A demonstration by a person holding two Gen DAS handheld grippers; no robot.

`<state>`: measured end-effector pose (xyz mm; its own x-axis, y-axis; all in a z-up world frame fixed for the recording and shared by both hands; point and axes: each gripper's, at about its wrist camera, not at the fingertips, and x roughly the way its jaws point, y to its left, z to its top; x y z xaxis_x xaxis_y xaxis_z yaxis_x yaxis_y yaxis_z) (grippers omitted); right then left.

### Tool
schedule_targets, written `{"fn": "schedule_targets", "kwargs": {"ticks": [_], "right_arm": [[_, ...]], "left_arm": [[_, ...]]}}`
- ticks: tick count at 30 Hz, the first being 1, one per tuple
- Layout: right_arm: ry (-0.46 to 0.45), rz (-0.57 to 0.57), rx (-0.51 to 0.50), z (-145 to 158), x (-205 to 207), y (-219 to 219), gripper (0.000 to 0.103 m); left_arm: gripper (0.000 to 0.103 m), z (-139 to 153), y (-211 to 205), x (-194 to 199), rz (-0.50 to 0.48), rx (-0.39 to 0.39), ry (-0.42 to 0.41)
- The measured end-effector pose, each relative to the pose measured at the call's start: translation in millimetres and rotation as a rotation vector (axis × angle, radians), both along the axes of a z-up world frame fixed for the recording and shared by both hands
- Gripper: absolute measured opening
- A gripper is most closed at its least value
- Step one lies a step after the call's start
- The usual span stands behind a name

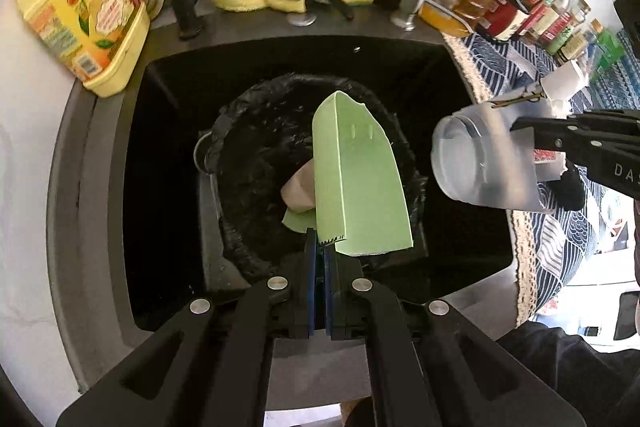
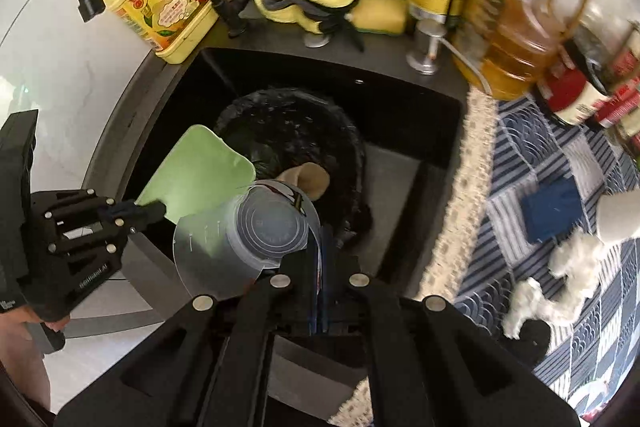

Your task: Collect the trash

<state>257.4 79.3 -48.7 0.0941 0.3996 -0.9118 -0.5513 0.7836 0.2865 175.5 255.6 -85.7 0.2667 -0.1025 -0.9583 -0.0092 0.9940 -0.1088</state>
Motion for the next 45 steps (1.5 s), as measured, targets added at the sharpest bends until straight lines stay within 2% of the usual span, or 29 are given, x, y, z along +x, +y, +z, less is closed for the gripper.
{"fn": "schedule_targets", "kwargs": {"ticks": [6,16,19,21,22,31,34,36,40,42,43,44,45], "right_arm": [[0.032,0.003,-0.006,-10,10,27,0.002],[0.059,0.007,-0.012,-21,25,49,0.003],[0.076,0.004,-0.005,-25,27,52,0.011],[0.091,-0.005,0.004,-27,30,51,0.024],[0.096,-0.009,0.012,-27,31,50,0.027],[0.104,-0.031,0.029,-26,30,33,0.027],[0.112,-0.037,0.038,-24,27,24,0.027],[0.12,-0.041,0.05,-23,25,17,0.033],[0.116,-0.06,0.065,-18,19,-2,0.034],[0.11,-0.082,0.057,-17,15,-16,0.039],[0.108,-0.094,0.054,-17,14,-22,0.04],[0.112,-0.118,0.052,-17,12,-32,0.041],[0.119,-0.143,0.051,-17,11,-43,0.045]], "left_arm": [[0.002,-13,11,8,-0.006,-0.015,0.035],[0.006,-27,15,23,-0.027,-0.029,0.063],[0.006,-28,16,25,-0.02,-0.028,0.065],[0.006,-28,17,28,-0.021,-0.028,0.069],[0.006,-28,17,30,-0.02,-0.024,0.071],[0.006,-21,10,30,-0.025,-0.012,0.076],[0.021,-18,7,30,-0.019,-0.001,0.074],[0.021,-15,4,28,-0.019,-0.001,0.072],[0.021,-5,-9,24,-0.031,-0.001,0.059],[0.021,0,-18,23,-0.047,-0.013,0.053],[0.028,2,-22,23,-0.056,-0.017,0.05],[0.04,4,-28,22,-0.069,-0.022,0.043],[0.044,7,-36,23,-0.089,-0.034,0.033]]}}
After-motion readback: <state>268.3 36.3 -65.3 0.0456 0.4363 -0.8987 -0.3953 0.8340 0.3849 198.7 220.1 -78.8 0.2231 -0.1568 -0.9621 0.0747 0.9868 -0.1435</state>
